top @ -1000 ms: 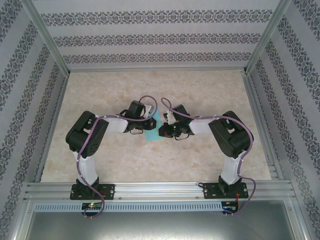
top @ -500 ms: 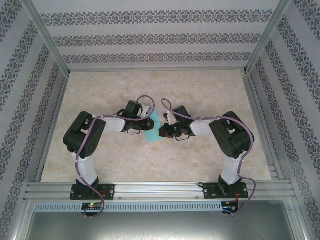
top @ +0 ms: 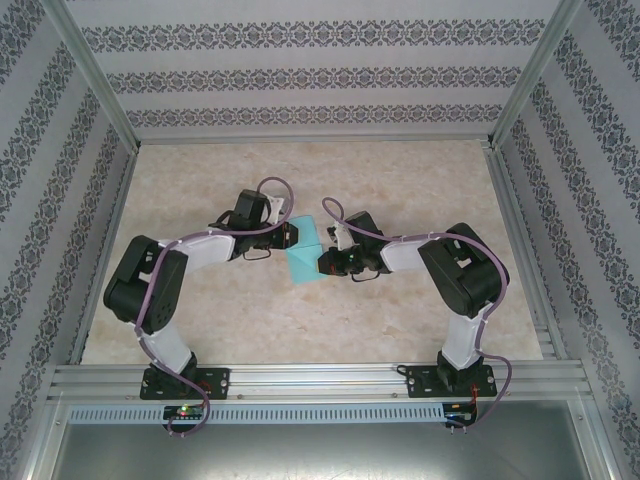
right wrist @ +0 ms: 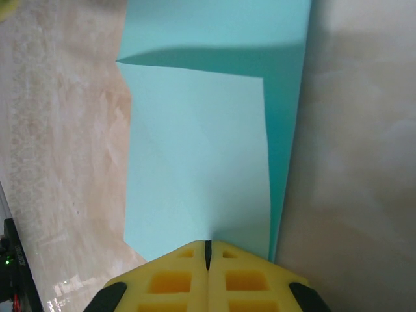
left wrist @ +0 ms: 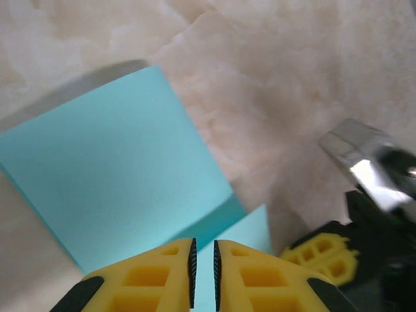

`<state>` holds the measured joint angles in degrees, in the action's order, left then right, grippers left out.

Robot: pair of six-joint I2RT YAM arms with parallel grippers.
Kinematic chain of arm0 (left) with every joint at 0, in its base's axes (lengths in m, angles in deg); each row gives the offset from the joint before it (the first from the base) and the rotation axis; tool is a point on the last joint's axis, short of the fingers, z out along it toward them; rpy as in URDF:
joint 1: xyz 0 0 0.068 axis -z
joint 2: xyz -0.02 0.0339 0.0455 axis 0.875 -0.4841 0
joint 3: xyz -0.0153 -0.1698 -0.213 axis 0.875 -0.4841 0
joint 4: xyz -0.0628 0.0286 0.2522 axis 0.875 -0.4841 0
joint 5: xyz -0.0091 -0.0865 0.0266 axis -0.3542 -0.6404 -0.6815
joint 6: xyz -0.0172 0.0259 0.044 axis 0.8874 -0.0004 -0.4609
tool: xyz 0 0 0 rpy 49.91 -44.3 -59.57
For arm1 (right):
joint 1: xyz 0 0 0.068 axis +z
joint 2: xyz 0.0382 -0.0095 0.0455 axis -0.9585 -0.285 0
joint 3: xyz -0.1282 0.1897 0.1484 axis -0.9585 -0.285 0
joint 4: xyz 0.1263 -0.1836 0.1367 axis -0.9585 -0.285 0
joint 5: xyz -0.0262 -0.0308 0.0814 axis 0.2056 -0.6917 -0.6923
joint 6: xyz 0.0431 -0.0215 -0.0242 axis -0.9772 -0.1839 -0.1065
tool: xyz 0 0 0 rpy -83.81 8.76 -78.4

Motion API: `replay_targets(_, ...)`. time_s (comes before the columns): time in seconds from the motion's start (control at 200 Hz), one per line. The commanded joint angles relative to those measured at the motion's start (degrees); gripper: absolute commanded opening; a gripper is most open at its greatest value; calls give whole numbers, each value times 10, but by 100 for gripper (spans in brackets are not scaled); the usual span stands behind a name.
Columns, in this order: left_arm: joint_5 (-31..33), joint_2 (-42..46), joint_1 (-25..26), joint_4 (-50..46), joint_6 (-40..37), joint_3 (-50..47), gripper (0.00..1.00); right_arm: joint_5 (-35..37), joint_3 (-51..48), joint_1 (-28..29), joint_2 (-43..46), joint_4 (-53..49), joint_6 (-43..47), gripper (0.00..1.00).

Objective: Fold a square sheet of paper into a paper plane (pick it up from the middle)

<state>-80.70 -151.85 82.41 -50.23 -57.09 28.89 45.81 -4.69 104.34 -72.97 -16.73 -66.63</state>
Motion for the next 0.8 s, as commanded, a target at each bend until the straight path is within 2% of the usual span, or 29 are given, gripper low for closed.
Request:
replay_targets(0.0, -37, 19, 2, 7, 40, -27, 19, 26, -20, -3, -20, -52, 5, 6)
replay_targets(0.385, -47, -42, 45, 56, 71, -33, 19, 26, -6, 1, -26, -57, 2, 6)
replay_targets(0.794, 24, -99, 41, 39, 55, -24, 18, 35, -11, 0, -19, -72, 9, 6)
